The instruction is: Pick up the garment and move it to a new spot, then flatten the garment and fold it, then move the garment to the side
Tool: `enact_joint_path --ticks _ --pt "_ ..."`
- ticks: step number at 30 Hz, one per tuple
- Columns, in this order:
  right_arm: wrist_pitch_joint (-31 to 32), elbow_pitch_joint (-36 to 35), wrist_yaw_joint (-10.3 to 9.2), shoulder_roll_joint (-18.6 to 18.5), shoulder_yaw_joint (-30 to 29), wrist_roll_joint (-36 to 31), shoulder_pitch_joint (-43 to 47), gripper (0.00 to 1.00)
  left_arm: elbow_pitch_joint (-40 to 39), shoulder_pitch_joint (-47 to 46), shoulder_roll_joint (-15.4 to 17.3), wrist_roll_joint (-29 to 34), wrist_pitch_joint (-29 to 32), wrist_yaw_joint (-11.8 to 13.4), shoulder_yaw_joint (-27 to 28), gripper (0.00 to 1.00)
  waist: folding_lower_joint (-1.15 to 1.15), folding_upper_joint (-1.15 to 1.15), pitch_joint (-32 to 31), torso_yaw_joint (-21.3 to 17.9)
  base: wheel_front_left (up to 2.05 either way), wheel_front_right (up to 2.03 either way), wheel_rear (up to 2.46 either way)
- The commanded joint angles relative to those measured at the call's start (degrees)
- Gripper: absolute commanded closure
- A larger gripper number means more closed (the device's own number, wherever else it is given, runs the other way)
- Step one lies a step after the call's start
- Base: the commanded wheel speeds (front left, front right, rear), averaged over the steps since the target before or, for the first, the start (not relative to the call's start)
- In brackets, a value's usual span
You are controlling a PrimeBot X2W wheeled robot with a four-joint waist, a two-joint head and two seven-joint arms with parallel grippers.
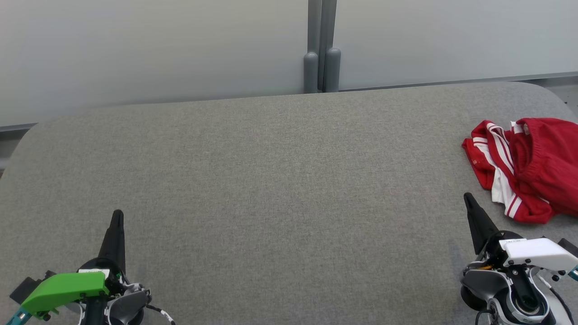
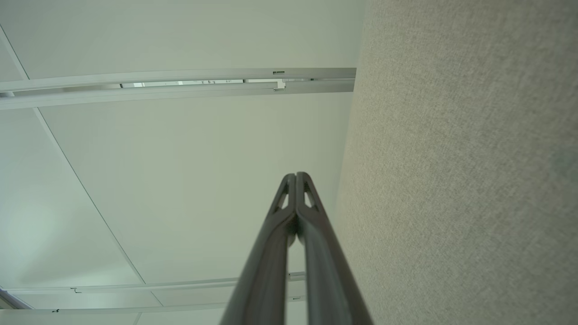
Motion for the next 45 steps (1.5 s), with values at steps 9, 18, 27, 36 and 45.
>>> enact_joint_path --ticks 9,18,27,36,45 --pt "0.1 -0.2 0.04 -0.3 0.1 0.3 -0.5 1.0 -0.2 -0.8 0.0 0.0 0.0 -0.3 0.2 1.0 0.0 0.48 0.0 0.0 0.0 0.0 0.0" --pt "0.1 -0.2 0.04 -0.3 0.1 0.3 -0.5 1.0 -0.2 -0.8 0.0 0.0 0.0 -0.3 0.2 1.0 0.0 0.48 0.0 0.0 0.0 0.0 0.0" --pt "0.1 -0.2 0.04 -0.3 0.1 0.3 -0.5 1.0 -0.2 -0.8 0.0 0.0 0.0 -0.3 0.2 1.0 0.0 0.48 0.0 0.0 0.0 0.0 0.0" --pt "0.1 -0.2 0.04 -0.3 0.1 0.3 -0.5 1.0 -0.2 -0.8 0.0 0.0 0.0 -0.3 0.2 1.0 0.0 0.48 0.0 0.0 0.0 0.0 0.0" --pt "0.1 -0.2 0.03 -0.3 0.1 0.3 -0.5 1.0 -0.2 -0.8 0.0 0.0 0.0 -0.3 0.2 1.0 0.0 0.48 0.0 0.0 0.0 0.0 0.0"
